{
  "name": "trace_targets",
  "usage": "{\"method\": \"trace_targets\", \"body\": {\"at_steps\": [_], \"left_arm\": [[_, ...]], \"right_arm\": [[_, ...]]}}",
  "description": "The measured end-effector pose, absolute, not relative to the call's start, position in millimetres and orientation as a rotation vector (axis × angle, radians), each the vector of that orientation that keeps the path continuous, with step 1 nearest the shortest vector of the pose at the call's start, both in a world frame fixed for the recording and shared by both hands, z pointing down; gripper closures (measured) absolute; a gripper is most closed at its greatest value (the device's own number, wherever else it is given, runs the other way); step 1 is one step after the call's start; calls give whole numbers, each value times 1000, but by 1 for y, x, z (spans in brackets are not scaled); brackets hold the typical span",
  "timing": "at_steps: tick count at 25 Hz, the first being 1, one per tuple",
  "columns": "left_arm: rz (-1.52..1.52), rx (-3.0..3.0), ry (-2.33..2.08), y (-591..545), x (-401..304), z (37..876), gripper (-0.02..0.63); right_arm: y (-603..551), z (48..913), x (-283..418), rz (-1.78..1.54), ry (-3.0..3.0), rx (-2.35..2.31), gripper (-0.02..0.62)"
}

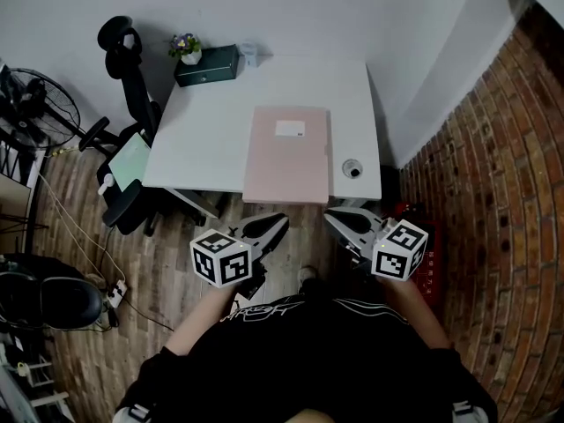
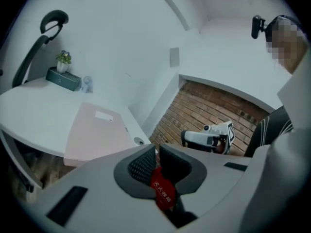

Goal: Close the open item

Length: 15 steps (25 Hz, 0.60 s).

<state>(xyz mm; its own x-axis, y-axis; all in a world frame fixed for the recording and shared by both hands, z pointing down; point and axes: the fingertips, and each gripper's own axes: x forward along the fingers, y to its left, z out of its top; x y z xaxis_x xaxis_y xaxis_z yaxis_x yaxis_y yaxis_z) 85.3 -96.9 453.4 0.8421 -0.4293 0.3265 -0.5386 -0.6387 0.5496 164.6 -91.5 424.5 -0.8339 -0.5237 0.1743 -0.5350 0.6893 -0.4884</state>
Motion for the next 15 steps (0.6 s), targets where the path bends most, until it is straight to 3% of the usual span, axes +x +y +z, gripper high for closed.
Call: {"method": "trace_targets", "body": {"at_steps": [15], "left_arm": [[144, 2633, -713, -11, 40, 396, 561]], "right_arm": [[-7, 402, 120, 572, -2924, 995, 594]]}}
